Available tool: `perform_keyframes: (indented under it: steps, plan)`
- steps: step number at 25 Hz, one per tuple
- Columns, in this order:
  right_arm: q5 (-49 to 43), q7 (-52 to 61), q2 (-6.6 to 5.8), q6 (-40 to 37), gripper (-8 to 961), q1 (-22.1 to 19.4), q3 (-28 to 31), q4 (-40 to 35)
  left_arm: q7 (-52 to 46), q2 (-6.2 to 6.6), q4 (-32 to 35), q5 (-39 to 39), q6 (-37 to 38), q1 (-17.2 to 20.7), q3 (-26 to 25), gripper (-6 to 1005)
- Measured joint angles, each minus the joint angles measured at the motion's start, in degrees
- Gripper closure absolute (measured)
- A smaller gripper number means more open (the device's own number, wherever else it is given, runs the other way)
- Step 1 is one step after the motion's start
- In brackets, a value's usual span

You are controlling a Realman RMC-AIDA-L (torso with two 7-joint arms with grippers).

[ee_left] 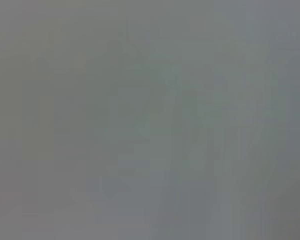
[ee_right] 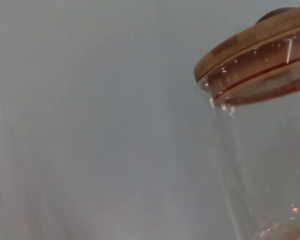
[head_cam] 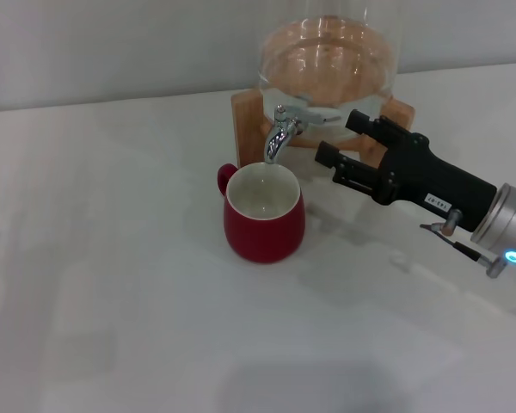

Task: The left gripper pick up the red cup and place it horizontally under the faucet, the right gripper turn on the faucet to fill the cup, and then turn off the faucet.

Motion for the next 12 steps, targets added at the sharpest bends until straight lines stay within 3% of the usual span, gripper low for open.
perform_keyframes:
  steps: [12]
  plan:
    - [0.00, 1.19, 0.00, 0.00, 81, 1.14, -1.12, -0.24, 0.00, 0.00, 0.00, 0.17, 0.00, -0.09, 0.09, 118]
